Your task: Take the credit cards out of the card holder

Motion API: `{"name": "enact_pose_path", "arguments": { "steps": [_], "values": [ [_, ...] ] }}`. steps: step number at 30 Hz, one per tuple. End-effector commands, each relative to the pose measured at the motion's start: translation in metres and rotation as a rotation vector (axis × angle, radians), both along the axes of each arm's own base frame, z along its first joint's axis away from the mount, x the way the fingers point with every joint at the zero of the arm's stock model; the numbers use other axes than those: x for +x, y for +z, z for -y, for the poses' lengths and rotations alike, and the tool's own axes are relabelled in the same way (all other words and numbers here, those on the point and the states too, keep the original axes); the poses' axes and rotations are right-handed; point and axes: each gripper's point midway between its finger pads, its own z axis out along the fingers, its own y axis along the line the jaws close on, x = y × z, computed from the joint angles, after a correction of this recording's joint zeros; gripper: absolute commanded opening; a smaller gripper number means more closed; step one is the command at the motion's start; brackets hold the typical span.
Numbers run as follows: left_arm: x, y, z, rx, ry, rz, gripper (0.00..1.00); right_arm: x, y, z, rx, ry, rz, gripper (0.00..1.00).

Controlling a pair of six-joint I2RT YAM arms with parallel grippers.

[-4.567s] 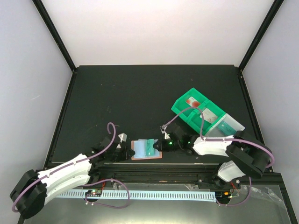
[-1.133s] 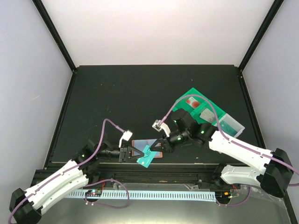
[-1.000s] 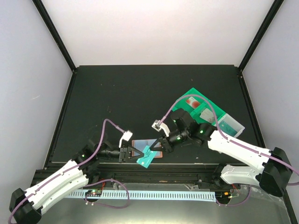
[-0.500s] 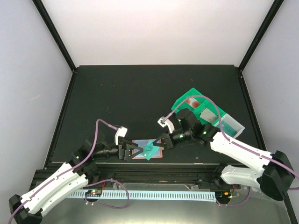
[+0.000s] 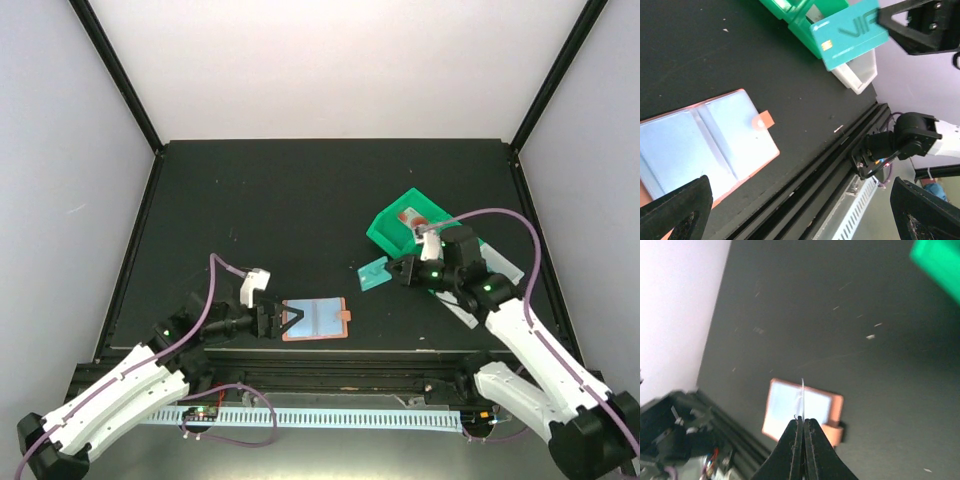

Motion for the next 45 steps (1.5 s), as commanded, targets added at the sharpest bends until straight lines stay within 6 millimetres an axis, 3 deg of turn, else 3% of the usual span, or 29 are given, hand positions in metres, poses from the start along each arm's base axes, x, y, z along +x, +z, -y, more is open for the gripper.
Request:
{"name": "enact_pose_path", "arguments": {
  "steps": [1, 5, 10, 20, 29, 35, 45],
  "values": [
    [0.008, 0.002, -0.003, 0.044, 0.027, 0.029, 0.99, 0.018, 0.014, 0.052, -0.108, -0.251, 0.041, 0.01],
    [0.010, -0.004, -0.001, 0.058, 0.023, 0.016, 0.99, 0.025, 0.031, 0.103, -0.233, -0.464, 0.108, 0.01],
    [0.008, -0.014, 0.001, 0.070, 0.008, -0.012, 0.99, 0.024, 0.045, 0.150, -0.375, -0.650, 0.143, 0.01],
    [0.002, -0.034, -0.002, 0.107, -0.014, -0.037, 0.99, 0.016, 0.057, 0.227, -0.505, -0.992, 0.148, 0.01],
    [-0.003, -0.036, 0.000, 0.114, -0.048, -0.041, 0.99, 0.032, 0.031, 0.261, -0.546, -1.077, 0.064, 0.01],
    [-0.001, -0.033, 0.003, 0.110, -0.061, -0.027, 0.99, 0.042, -0.006, 0.282, -0.490, -1.111, -0.040, 0.01],
    [-0.002, -0.041, 0.006, 0.139, -0.087, -0.056, 0.99, 0.068, -0.043, 0.285, -0.357, -1.079, -0.021, 0.01]
  ]
}}
